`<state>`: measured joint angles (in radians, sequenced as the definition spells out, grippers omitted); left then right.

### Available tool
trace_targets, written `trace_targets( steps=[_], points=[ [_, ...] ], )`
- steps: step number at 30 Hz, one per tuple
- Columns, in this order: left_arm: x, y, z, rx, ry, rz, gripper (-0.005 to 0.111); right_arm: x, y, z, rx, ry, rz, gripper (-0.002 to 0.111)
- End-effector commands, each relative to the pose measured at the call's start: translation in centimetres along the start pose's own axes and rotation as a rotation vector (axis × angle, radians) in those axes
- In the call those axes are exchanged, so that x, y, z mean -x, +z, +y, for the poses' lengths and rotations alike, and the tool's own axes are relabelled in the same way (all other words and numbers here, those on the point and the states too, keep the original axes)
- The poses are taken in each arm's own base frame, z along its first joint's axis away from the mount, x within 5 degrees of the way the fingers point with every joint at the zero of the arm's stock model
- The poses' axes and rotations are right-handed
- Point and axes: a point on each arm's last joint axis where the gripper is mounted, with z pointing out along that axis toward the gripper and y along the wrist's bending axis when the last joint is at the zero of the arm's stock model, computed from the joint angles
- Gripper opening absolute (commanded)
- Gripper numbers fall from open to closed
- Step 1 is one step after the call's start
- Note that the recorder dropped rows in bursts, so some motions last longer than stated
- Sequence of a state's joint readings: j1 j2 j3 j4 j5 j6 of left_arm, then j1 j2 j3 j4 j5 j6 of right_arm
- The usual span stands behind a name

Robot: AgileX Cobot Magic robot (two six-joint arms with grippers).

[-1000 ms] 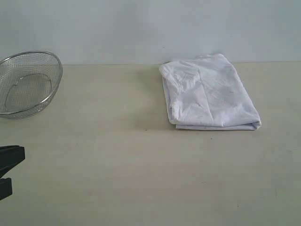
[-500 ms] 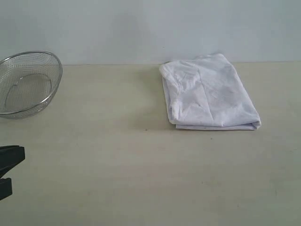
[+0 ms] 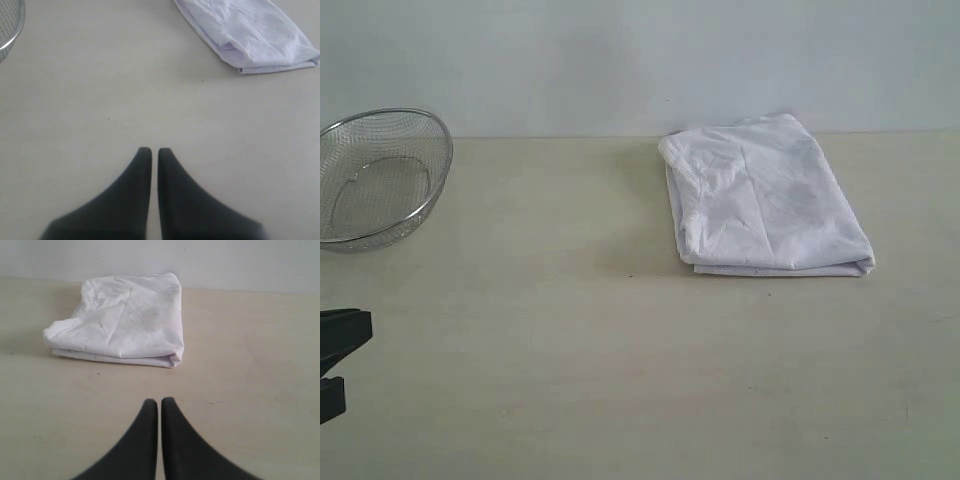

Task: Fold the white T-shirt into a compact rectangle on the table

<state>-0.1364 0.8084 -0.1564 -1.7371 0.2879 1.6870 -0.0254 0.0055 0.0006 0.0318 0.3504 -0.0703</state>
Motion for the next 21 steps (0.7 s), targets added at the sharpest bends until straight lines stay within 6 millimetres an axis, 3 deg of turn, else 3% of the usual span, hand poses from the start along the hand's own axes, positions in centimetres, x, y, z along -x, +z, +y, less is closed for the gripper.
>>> trace_targets(
  steps=[1,21],
  points=[
    [-0.05,-0.05,-0.02,0.002,0.003,-0.003,0.005,0.07,-0.05,-0.06,-0.008,0.057,-0.01,0.0],
    [-0.05,-0.05,-0.02,0.002,0.003,-0.003,0.005,0.07,-0.05,-0.06,-0.008,0.09,-0.01,0.0]
  ],
)
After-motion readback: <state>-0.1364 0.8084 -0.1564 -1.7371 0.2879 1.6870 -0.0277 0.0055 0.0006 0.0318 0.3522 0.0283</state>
